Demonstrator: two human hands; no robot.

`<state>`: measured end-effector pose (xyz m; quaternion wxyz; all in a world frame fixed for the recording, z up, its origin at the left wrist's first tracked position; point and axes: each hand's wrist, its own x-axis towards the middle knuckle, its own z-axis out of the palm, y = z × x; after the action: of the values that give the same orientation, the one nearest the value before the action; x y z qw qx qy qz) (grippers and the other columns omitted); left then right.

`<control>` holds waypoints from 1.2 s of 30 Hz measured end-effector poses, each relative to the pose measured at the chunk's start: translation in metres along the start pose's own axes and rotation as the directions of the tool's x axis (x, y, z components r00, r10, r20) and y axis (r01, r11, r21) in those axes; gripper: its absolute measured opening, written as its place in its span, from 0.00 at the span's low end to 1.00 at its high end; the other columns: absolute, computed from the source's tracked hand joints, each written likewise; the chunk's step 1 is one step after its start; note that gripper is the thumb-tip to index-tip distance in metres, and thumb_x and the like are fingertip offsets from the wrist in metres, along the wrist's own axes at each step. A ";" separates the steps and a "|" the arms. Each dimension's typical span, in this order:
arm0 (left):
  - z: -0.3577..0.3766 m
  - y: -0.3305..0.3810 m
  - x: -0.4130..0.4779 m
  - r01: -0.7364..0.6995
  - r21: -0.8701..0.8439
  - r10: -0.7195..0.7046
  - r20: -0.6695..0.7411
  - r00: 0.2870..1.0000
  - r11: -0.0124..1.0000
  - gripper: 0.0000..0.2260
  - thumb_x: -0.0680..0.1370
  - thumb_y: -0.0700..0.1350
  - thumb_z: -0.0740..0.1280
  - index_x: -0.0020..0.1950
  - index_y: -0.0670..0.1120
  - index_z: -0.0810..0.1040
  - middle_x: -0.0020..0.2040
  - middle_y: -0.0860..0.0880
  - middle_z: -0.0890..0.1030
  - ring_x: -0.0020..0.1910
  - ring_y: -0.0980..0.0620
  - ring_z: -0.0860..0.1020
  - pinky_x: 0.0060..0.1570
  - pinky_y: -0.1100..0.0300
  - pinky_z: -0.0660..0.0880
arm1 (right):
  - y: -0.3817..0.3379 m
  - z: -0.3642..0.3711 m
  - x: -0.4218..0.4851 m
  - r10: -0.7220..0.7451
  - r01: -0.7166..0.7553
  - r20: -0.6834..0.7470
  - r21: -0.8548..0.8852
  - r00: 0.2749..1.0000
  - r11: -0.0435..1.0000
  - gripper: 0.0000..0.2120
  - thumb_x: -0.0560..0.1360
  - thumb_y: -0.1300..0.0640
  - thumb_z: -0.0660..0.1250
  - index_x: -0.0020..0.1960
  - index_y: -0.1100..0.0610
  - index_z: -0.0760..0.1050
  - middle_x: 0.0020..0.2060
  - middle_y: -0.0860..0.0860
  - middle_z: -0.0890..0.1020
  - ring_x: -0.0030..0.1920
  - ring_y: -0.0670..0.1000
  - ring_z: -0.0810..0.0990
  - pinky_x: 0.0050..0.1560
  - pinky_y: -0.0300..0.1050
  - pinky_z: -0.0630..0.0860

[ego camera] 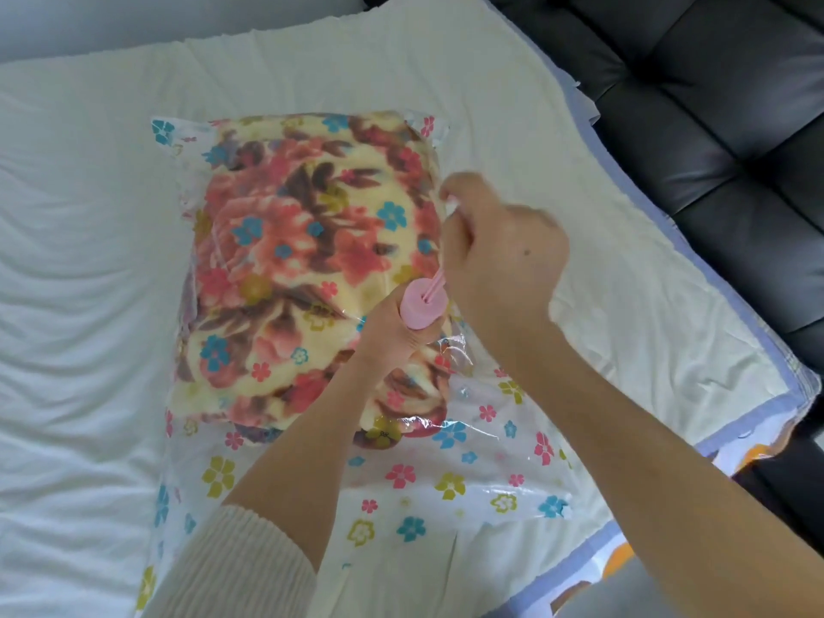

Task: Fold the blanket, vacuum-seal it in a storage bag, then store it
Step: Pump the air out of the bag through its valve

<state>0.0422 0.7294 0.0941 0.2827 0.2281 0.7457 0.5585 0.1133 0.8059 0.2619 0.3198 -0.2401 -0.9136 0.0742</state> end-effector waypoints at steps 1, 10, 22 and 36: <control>0.001 -0.002 0.000 0.006 0.012 -0.006 0.026 1.000 1.000 0.19 0.67 0.45 0.76 0.56 0.50 0.77 0.50 0.50 0.83 0.51 0.51 0.81 0.55 0.54 0.77 | -0.001 0.024 -0.018 -0.047 0.058 0.170 -0.060 0.984 0.997 0.12 0.71 0.63 0.59 0.48 0.55 0.78 0.21 0.49 0.62 0.22 0.54 0.67 0.26 0.39 0.61; 0.000 0.000 0.005 -0.025 -0.068 0.022 -0.049 0.999 0.997 0.13 0.65 0.46 0.73 0.45 0.58 0.75 0.37 0.56 0.79 0.37 0.54 0.77 0.39 0.60 0.76 | 0.003 -0.013 0.036 0.000 0.000 -0.013 0.036 1.000 0.999 0.12 0.72 0.57 0.56 0.45 0.51 0.78 0.27 0.47 0.70 0.28 0.51 0.69 0.29 0.43 0.57; 0.004 -0.010 0.008 -0.024 -0.008 0.024 -0.035 0.999 1.000 0.14 0.65 0.49 0.74 0.48 0.55 0.76 0.39 0.60 0.79 0.38 0.64 0.78 0.41 0.71 0.72 | 0.010 0.010 0.009 0.044 -0.042 0.046 -0.043 0.998 0.998 0.08 0.71 0.58 0.63 0.49 0.52 0.76 0.26 0.48 0.67 0.25 0.54 0.68 0.31 0.42 0.54; 0.005 -0.017 0.010 0.051 -0.054 -0.047 0.059 0.997 0.997 0.08 0.62 0.44 0.69 0.37 0.54 0.74 0.32 0.56 0.77 0.39 0.51 0.76 0.42 0.58 0.72 | 0.001 0.045 -0.033 -0.080 0.094 0.205 -0.059 0.975 0.994 0.17 0.60 0.65 0.77 0.46 0.53 0.79 0.19 0.46 0.57 0.17 0.51 0.57 0.29 0.30 0.44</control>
<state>0.0376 0.7348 0.0748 0.3241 0.2179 0.7267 0.5652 0.1084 0.7914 0.2084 0.2199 -0.2017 -0.9530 0.0528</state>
